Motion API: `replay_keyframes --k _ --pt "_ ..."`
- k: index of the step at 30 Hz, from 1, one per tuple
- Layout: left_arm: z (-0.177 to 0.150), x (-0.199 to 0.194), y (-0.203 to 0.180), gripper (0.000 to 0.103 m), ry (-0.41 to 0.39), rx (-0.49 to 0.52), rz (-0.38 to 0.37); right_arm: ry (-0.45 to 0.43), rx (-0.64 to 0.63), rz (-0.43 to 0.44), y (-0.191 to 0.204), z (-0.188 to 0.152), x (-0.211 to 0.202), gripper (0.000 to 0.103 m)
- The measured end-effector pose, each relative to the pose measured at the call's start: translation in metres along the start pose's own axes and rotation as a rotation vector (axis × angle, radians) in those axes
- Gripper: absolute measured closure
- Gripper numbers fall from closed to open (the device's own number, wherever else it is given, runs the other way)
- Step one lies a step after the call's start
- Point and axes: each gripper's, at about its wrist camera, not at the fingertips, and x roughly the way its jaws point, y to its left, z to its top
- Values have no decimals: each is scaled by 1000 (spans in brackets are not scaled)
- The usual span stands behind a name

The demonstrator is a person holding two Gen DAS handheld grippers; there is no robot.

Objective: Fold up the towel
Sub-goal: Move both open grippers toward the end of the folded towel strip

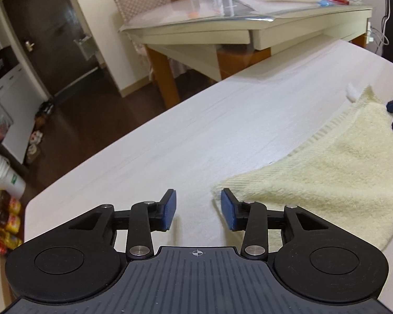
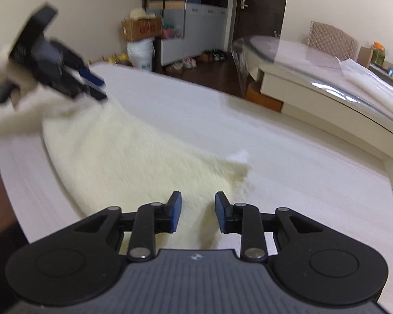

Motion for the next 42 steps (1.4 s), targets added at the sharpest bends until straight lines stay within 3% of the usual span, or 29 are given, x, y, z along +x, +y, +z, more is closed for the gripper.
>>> replay_keyframes --k 3,9,15,24,33,38,42 --pt "-11 -22 2 63 -51 -12 -30 -34 8 -9 2 0 -8 69" --pt "-49 -68 -18 61 -151 51 -227 -96 -22 27 26 -4 -31 71" --pt "-69 -60 -33 63 -71 76 -205 -48 -27 36 41 -20 -28 75" --pt "-83 -70 -44 75 -62 -38 -191 -32 -13 30 21 -32 -29 74" --pt "-100 -93 -66 72 -83 -108 -219 -13 -127 -10 11 -32 -33 72" --pt "-105 -106 -56 72 -110 -140 -177 -80 -174 -44 37 -23 -49 72" --pt "-102 -114 -44 66 -128 -110 -131 -141 -257 -18 90 -13 -51 72"
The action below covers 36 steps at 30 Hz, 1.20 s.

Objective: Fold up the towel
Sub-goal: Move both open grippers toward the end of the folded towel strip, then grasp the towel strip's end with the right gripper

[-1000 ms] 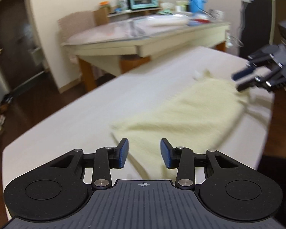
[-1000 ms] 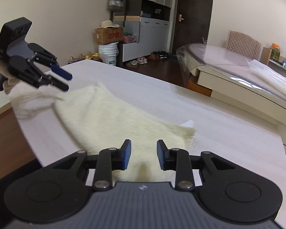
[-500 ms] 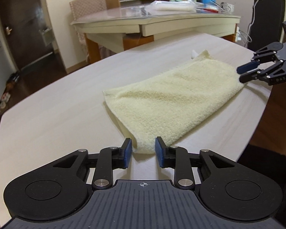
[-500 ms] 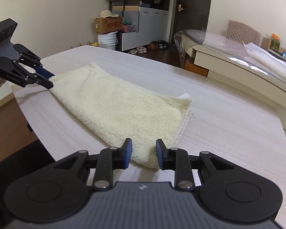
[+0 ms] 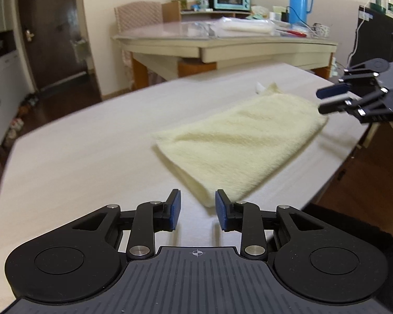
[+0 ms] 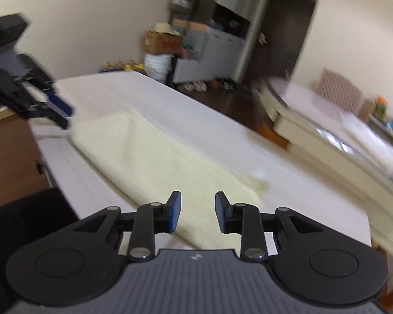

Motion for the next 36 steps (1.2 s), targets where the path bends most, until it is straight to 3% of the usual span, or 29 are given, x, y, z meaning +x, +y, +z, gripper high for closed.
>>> replay_keyframes --k 9,18,20,21,23,25,30,36 --pt "11 -3 35 54 -18 103 33 -16 -131 94 113 48 45 72" --pt "4 -15 51 42 -84 132 24 62 -227 40 157 63 80 74" --pt "1 -15 53 33 -93 147 21 66 -252 27 161 64 83 77" --pt "0 -14 53 33 -97 164 16 68 -262 24 163 64 84 79" --pt "-2 -12 51 32 -106 201 5 72 -272 27 163 63 87 95" --pt "-5 -10 43 31 -111 288 -12 71 -248 58 157 64 85 95" --pt "-7 3 16 31 -137 534 -31 13 -53 172 112 76 53 96" --pt "-2 26 -9 31 -184 719 -84 -20 119 288 59 75 8 96"
